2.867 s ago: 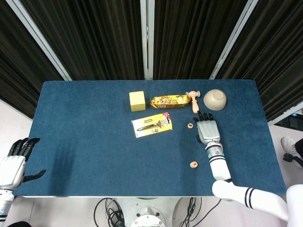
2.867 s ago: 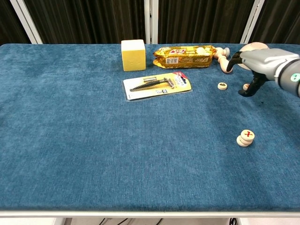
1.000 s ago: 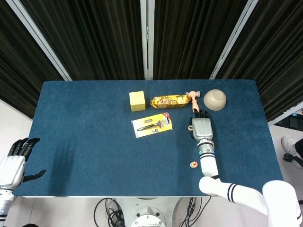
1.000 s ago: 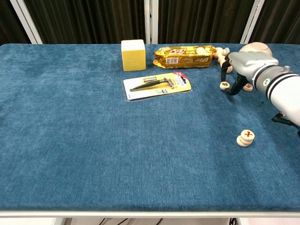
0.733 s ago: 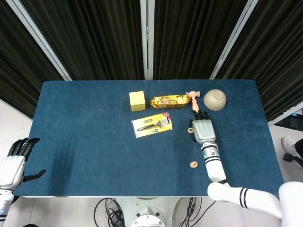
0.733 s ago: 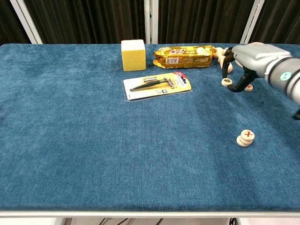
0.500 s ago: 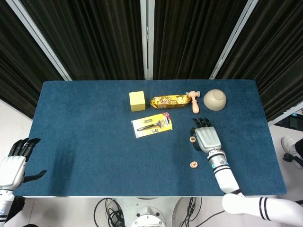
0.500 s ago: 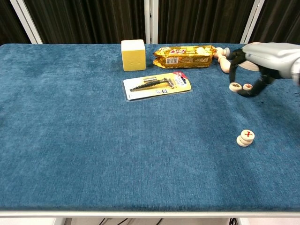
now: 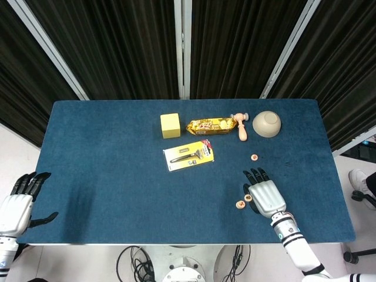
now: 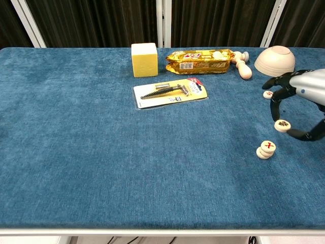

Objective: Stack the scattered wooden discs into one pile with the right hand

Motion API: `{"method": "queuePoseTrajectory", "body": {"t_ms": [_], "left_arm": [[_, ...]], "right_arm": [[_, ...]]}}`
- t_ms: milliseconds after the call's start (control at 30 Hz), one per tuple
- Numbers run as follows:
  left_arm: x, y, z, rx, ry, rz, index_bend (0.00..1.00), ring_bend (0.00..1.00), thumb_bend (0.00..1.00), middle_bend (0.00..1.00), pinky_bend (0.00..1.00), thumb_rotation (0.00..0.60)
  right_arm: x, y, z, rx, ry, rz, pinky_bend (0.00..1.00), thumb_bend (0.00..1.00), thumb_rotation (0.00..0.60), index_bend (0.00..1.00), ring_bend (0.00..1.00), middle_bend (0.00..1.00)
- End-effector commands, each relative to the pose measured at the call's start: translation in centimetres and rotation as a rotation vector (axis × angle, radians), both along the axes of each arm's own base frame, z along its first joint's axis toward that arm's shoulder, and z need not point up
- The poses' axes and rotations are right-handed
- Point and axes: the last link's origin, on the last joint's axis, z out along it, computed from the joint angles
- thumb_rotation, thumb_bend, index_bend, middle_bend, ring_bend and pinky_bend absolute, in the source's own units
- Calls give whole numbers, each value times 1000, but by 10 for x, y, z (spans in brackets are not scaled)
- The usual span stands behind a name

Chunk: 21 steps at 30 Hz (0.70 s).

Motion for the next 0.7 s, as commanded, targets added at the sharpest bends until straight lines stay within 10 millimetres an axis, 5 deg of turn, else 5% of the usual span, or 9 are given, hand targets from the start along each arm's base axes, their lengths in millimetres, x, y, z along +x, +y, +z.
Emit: {"method": "queuePoseTrajectory", "body": {"t_ms": [33,700], "left_arm": [[0,0,1,3,-2,0,105,0,126,88,0,600],[-1,0,0,1,0,3,105,0,127,87,0,600]], "right_arm": [[-5,7,-4,4,17,4,0,317,600,539,0,91],[-3,14,-26,12,38,45,0,317,600,545,0,90]]}}
